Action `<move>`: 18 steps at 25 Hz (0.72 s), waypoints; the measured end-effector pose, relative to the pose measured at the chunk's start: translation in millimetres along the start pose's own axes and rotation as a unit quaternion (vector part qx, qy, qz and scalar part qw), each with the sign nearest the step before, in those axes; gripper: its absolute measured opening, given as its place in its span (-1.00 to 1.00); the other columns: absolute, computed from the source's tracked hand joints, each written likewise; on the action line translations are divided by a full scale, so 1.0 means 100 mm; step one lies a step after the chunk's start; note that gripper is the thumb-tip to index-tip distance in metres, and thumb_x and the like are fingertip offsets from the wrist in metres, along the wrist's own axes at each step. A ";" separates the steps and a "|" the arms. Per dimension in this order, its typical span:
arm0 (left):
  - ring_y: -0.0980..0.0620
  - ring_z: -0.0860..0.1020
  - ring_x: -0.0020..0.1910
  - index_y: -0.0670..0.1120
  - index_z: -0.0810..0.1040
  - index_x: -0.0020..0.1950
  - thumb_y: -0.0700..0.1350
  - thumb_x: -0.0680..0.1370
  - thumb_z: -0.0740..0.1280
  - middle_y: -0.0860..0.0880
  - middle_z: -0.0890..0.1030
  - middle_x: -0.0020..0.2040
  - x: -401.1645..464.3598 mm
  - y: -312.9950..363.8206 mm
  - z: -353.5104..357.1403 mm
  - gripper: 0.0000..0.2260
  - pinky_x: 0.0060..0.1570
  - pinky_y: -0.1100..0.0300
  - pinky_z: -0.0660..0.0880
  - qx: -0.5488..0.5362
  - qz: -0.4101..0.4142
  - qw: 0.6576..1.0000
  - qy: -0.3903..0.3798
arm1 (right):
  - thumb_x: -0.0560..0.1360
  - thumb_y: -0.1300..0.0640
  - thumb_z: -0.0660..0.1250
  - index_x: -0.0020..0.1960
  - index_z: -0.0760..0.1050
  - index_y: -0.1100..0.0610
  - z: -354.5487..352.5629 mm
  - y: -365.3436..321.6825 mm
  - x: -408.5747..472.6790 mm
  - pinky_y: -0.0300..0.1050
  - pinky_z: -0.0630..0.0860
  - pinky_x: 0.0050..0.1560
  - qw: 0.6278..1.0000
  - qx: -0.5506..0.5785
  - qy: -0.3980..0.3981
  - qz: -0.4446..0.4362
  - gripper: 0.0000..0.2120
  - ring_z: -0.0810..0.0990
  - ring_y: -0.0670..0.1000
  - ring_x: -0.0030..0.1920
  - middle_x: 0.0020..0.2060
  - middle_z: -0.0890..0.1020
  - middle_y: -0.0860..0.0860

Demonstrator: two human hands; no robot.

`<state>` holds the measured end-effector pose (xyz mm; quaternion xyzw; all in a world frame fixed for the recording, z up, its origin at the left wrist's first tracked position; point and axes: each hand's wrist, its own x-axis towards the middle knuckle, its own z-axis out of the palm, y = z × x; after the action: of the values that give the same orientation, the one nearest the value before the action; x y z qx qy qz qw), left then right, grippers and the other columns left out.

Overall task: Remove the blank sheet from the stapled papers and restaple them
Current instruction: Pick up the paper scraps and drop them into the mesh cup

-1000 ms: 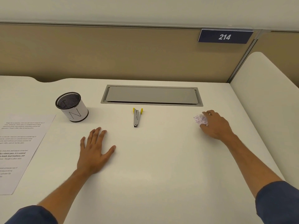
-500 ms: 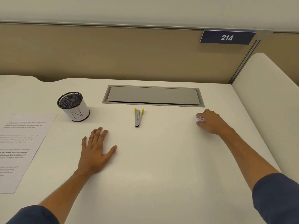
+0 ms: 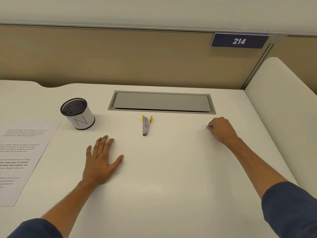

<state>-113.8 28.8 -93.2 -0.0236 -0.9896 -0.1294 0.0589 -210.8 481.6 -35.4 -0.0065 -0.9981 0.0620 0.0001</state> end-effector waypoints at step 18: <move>0.02 0.05 0.56 0.02 0.23 0.52 0.37 0.47 -0.01 0.02 0.15 0.58 -0.01 0.01 0.00 -0.29 0.49 -0.11 -0.06 -0.002 0.000 1.000 0.002 | 0.47 0.28 0.41 0.07 0.60 0.33 -0.38 -0.35 -0.11 -0.26 0.63 -0.10 0.681 0.706 0.018 0.191 -0.80 0.66 0.00 -0.21 -0.19 0.66 0.13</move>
<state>-113.0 30.0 -93.1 -0.0238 -0.9892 -0.1313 0.0606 -200.7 451.7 7.0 -0.1958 -0.6350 0.7472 0.0109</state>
